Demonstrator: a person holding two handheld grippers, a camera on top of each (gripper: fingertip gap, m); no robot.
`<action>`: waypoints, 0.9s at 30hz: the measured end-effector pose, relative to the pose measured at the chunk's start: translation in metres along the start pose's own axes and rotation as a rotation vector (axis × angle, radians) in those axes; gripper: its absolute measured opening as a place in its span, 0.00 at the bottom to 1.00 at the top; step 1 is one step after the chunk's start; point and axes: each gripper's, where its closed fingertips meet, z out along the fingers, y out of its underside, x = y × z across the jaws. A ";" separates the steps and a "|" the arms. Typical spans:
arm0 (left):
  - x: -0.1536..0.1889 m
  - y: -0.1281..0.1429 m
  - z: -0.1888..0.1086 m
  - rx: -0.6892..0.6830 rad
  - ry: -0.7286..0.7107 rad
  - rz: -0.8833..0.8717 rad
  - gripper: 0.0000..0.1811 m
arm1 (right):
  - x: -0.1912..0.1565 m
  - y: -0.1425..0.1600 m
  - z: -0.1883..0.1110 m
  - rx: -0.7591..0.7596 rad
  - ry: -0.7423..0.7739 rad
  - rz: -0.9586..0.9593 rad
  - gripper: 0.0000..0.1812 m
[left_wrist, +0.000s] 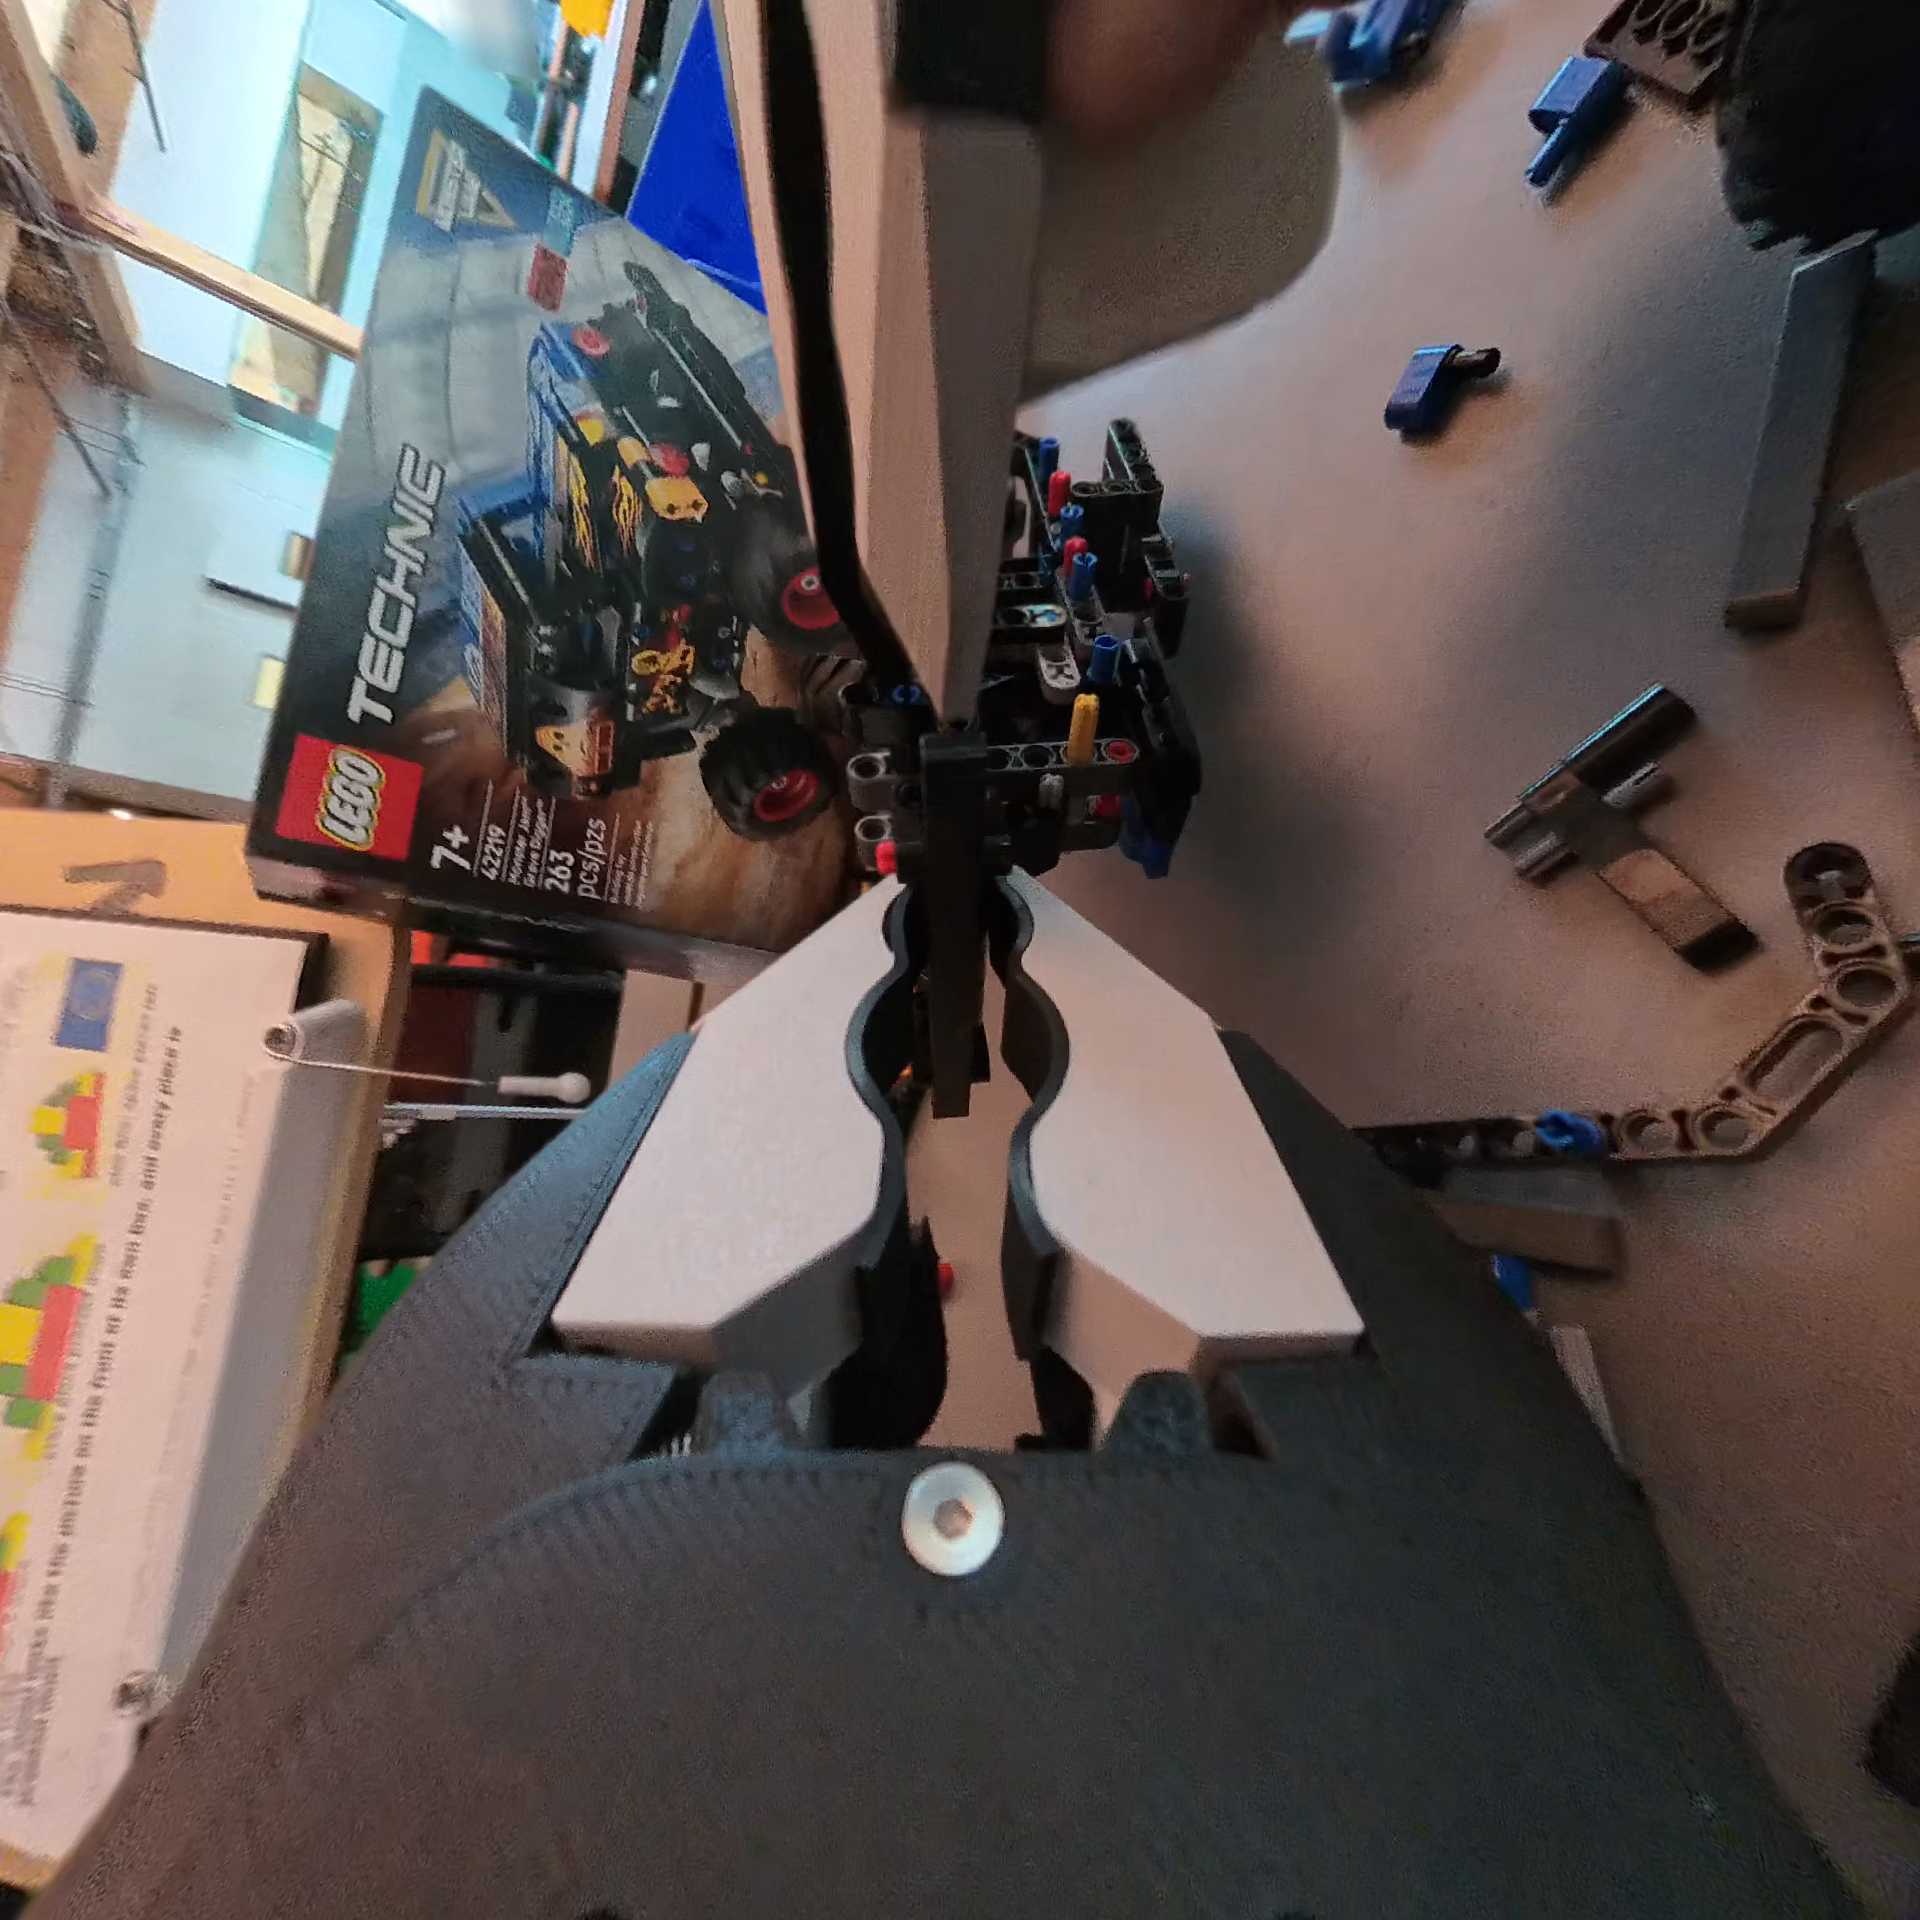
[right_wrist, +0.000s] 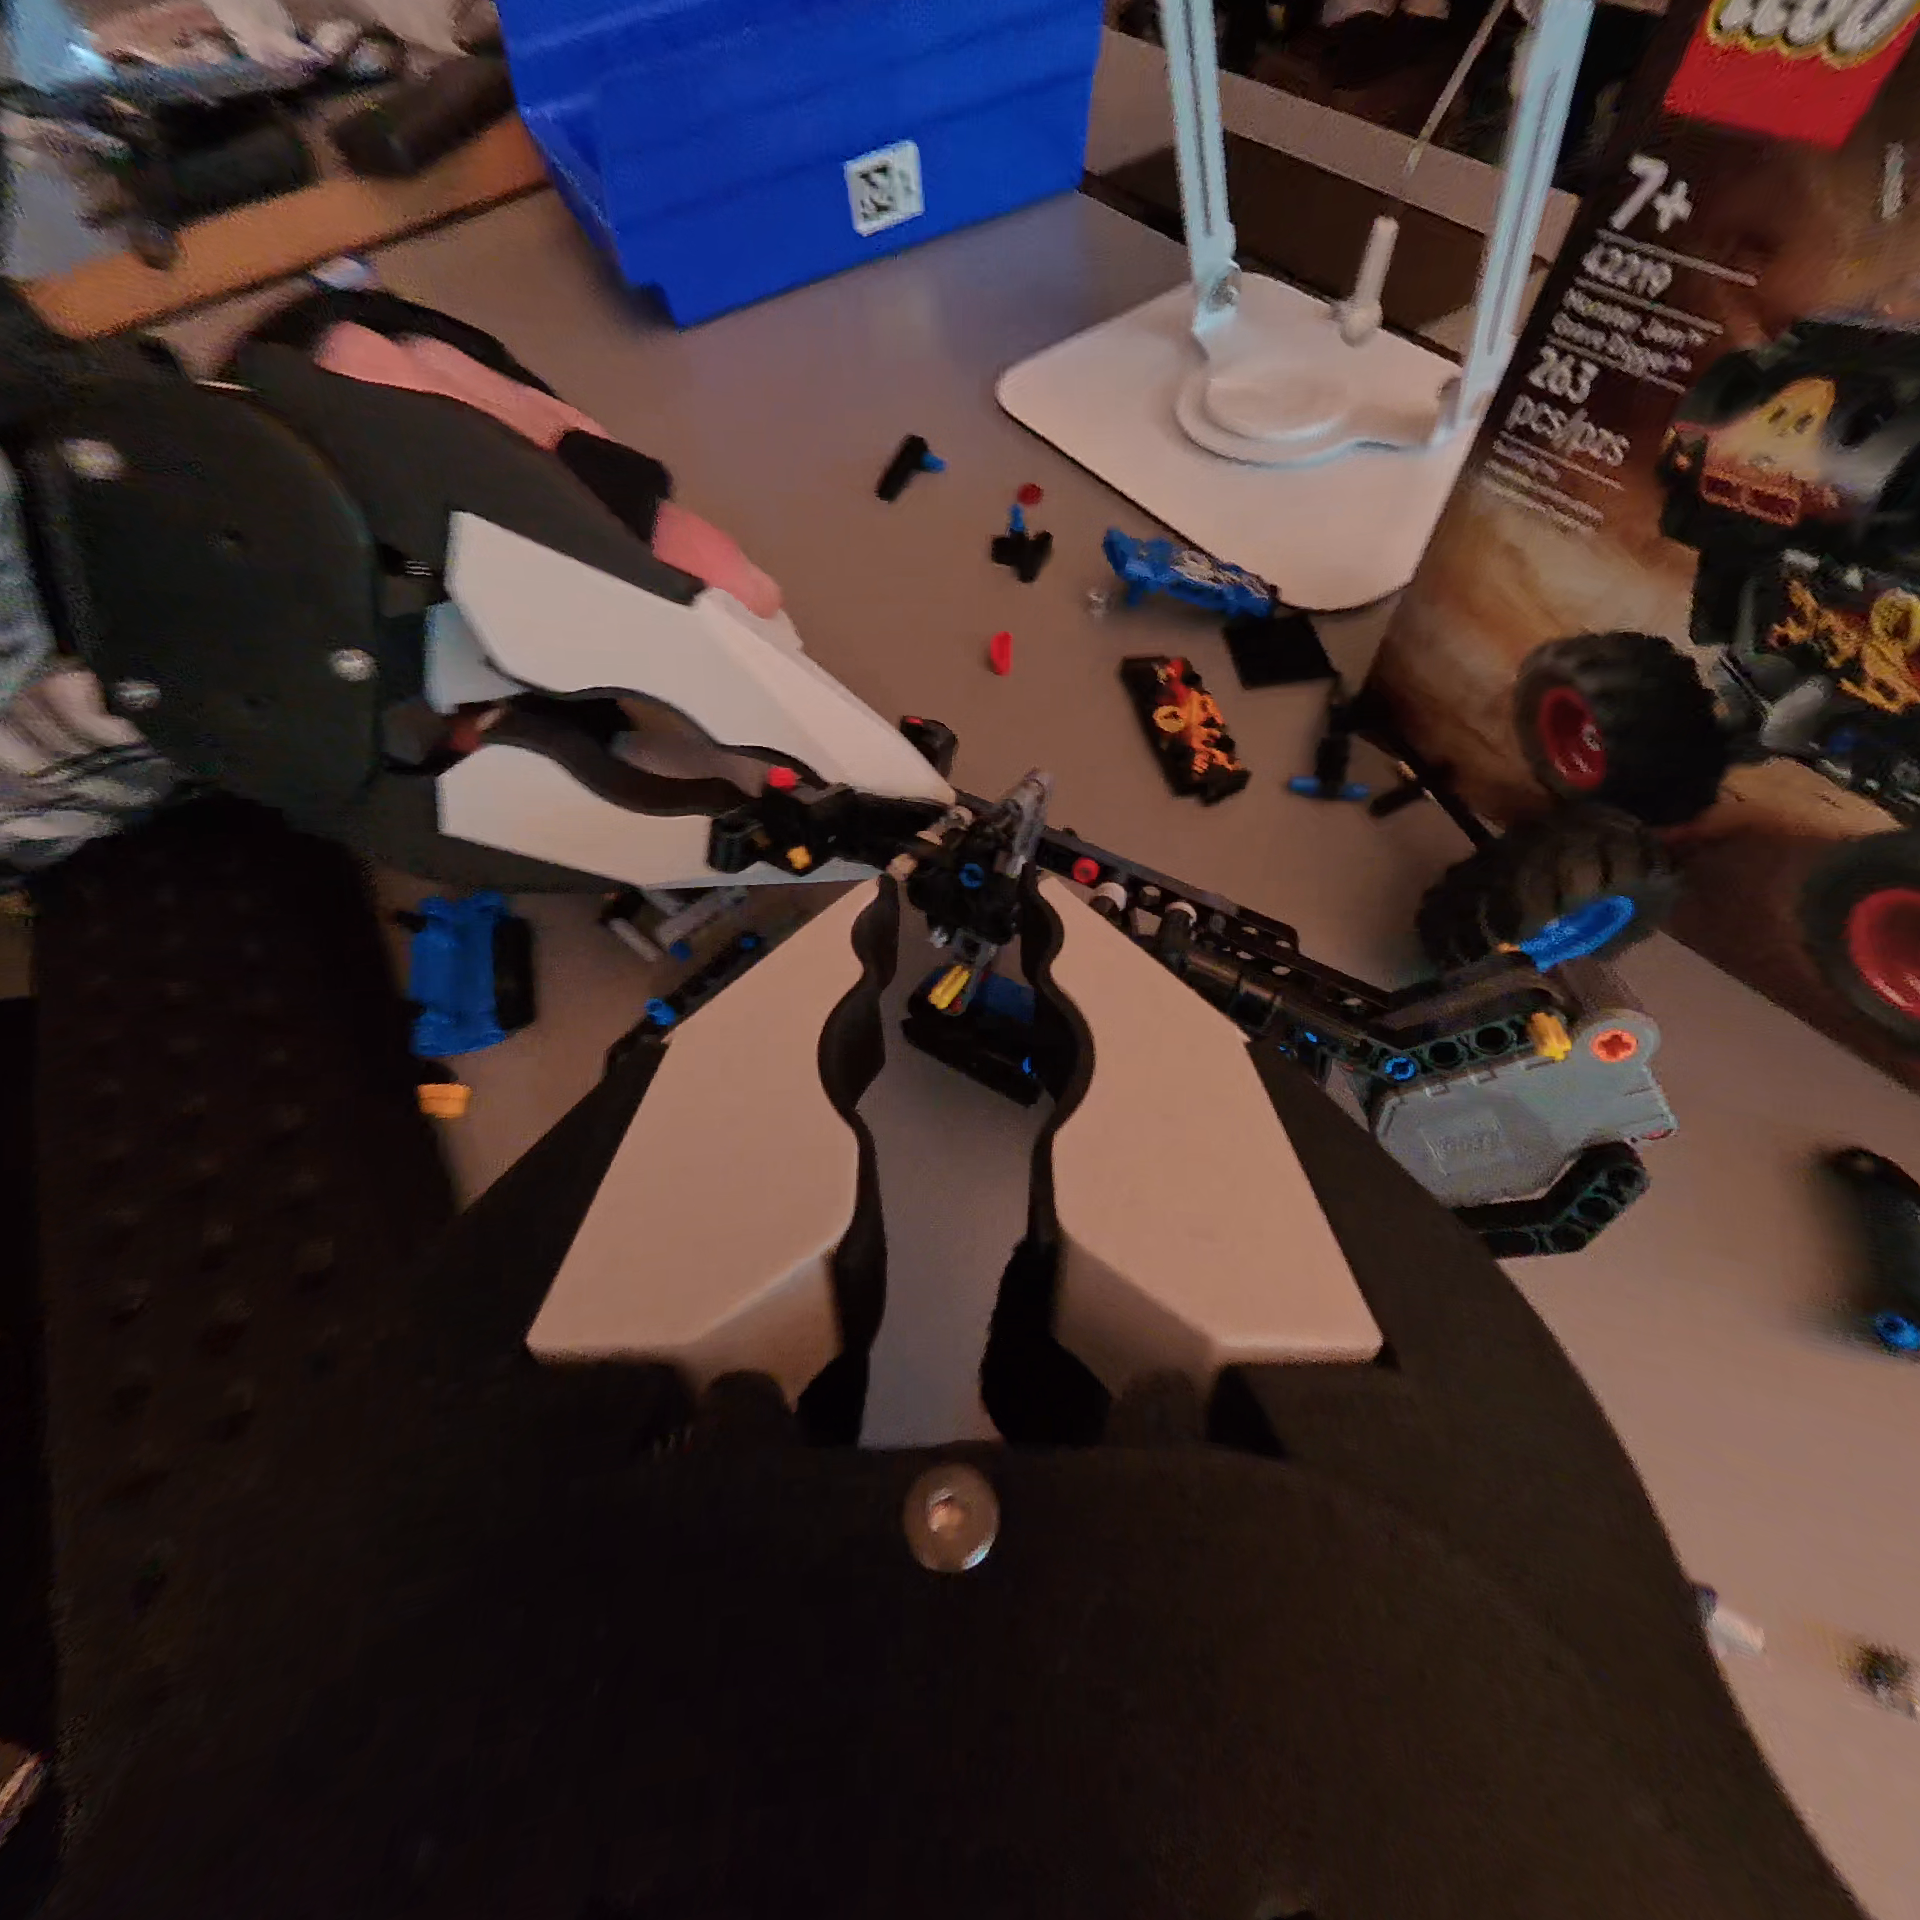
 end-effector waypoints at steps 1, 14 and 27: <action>0.002 0.000 0.001 -0.017 -0.010 0.026 0.04 | 0.003 0.005 0.003 -0.011 0.035 -0.004 0.11; 0.026 -0.019 0.013 0.009 -0.012 0.153 0.05 | 0.014 0.021 0.009 -0.047 0.186 -0.070 0.03; 0.025 0.003 0.029 -0.116 -0.049 0.142 0.06 | 0.016 0.027 0.014 -0.062 0.212 -0.078 0.04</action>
